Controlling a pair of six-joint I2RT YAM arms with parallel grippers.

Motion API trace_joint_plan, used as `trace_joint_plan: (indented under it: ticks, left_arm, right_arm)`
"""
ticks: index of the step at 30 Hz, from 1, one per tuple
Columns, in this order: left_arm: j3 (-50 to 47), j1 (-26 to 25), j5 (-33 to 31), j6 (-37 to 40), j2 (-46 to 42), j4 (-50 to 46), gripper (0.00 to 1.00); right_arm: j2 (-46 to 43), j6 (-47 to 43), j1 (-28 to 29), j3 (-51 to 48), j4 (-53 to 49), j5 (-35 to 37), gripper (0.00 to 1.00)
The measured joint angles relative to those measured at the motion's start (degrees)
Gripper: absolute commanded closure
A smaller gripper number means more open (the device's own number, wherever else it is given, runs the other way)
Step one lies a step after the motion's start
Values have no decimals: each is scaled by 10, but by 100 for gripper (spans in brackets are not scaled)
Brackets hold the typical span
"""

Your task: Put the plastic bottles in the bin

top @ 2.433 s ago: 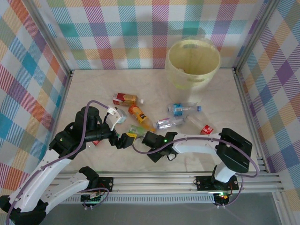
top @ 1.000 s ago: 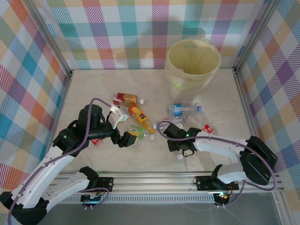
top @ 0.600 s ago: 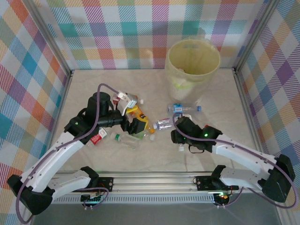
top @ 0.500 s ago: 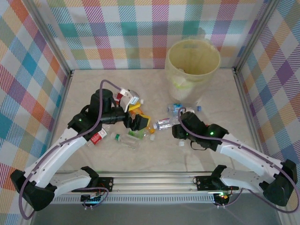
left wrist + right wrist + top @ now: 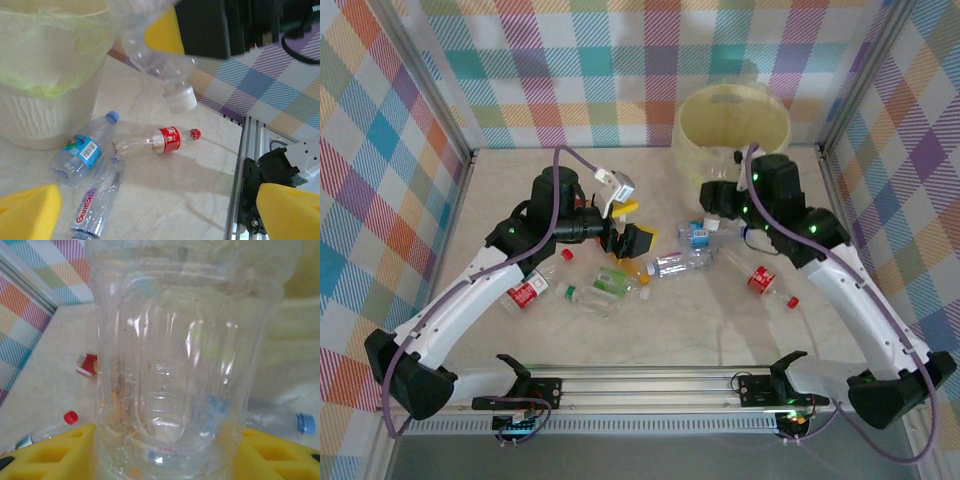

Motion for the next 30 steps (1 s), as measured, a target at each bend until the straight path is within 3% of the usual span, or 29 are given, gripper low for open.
trace_joint_plan:
  ticks: [5,11,22,30]
  left_arm:
    - [16,0,8,19,21,-4,0]
    - [16,0,13,32,28,-22,0]
    - [15,-2,9,43,28,-37,0]
    - [15,-7,-2,52,31,-47,0]
  right_arm:
    - [64,2,-78,78,19,-66,41]
    - [142,14,-133,143,59,-99,42]
    - [262,25,-160,248,94,-96,42]
    - [319,19,-163,304,69,-52,41]
